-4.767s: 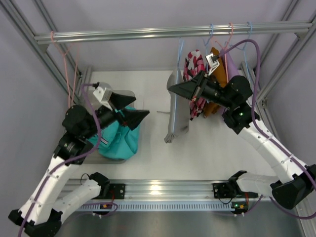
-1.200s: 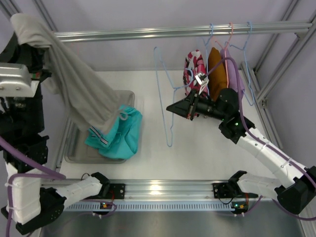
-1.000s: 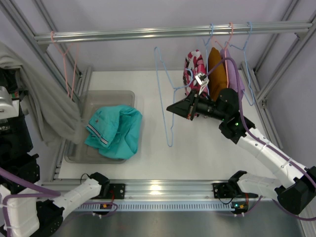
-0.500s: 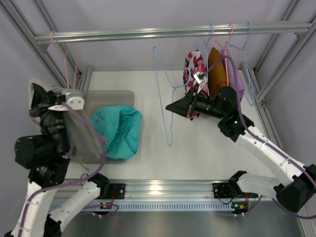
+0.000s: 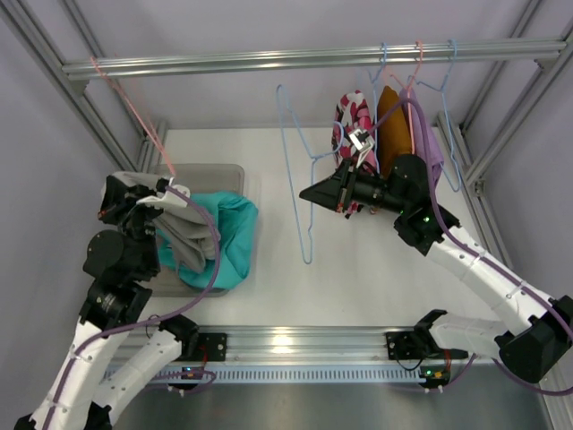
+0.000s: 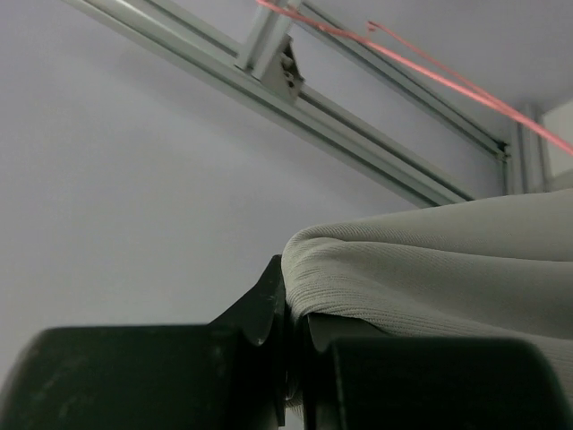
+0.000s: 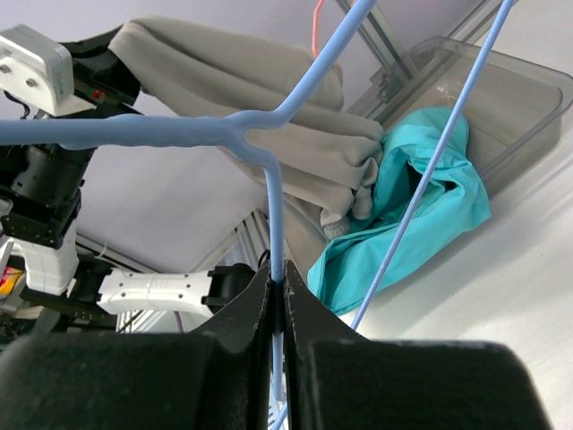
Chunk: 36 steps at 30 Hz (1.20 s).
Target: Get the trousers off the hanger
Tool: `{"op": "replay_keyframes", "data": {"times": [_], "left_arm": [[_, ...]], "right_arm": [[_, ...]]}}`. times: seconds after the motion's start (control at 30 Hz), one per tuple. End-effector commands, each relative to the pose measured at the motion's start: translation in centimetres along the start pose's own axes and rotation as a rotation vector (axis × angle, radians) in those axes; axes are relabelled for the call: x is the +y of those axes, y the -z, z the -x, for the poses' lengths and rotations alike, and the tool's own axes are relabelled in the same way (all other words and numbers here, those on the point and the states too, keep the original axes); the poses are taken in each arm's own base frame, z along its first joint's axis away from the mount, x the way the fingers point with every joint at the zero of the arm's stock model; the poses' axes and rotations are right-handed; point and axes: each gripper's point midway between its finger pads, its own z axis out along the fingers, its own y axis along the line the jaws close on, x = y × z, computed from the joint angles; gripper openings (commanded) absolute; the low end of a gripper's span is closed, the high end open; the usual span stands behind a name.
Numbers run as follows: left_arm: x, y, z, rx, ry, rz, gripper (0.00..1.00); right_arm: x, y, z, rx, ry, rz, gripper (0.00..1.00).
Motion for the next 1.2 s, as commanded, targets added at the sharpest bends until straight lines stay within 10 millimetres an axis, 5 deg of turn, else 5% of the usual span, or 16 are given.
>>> {"op": "replay_keyframes", "data": {"times": [0.0, 0.2, 0.3, 0.4, 0.43, 0.5, 0.57, 0.6, 0.67, 0.7, 0.73, 0.77, 0.87, 1.17], "left_arm": [[-1.1, 1.5, -1.9, 0.074, 0.121, -0.092, 0.00], [-9.7, 4.9, -4.7, 0.182, 0.210, -0.438, 0.06], [-12.6, 5.7, -5.5, 0.225, 0.270, -0.508, 0.53], [-12.2, 5.5, -3.2, 0.181, 0.404, -0.541, 0.95], [-12.6, 5.1, -1.9, 0.158, 0.433, -0.575, 0.99], [-10.9, 4.5, 0.6, 0.115, 0.533, -0.583, 0.99], [-11.2, 4.4, 3.9, 0.060, 0.604, -0.691, 0.99], [-8.8, 4.1, 6.1, -0.005, 0.667, -0.689, 0.98], [-9.5, 4.1, 9.8, -0.056, 0.737, -0.830, 0.96], [-7.7, 4.0, 11.8, -0.105, 0.785, -0.848, 0.95], [-9.5, 3.7, 13.5, -0.088, 0.807, -0.943, 0.93], [-10.3, 5.4, 15.4, -0.139, 0.820, -1.089, 0.90], [-11.3, 6.2, 18.8, -0.195, 0.915, -1.246, 0.89], [-16.6, 7.9, 20.7, -0.109, 0.996, -1.374, 0.87]], "right_arm": [[2.7, 0.1, 2.0, -0.039, 0.061, 0.063, 0.00], [3.3, 0.2, 2.6, -0.051, 0.075, 0.079, 0.00], [3.7, 0.4, 3.0, -0.059, 0.081, 0.083, 0.00], [3.7, 0.4, 2.9, -0.057, 0.074, 0.084, 0.00], [3.8, 0.3, 3.0, -0.058, 0.061, 0.084, 0.00], [3.4, 0.1, 2.8, -0.060, 0.041, 0.080, 0.00], [3.1, -0.2, 2.8, -0.068, 0.007, 0.071, 0.00], [2.9, -0.3, 2.7, -0.069, -0.006, 0.065, 0.00], [2.5, -0.6, 2.7, -0.079, -0.043, 0.045, 0.00], [2.2, -1.1, 2.4, -0.073, -0.063, 0.034, 0.00], [2.1, -1.3, 2.3, -0.073, -0.088, 0.029, 0.00], [2.1, -1.5, 2.3, -0.078, -0.102, 0.026, 0.00], [1.6, -2.5, 2.6, -0.098, -0.157, -0.003, 0.00], [-3.0, -5.2, 1.9, -0.102, -0.381, -0.311, 0.00]]}}
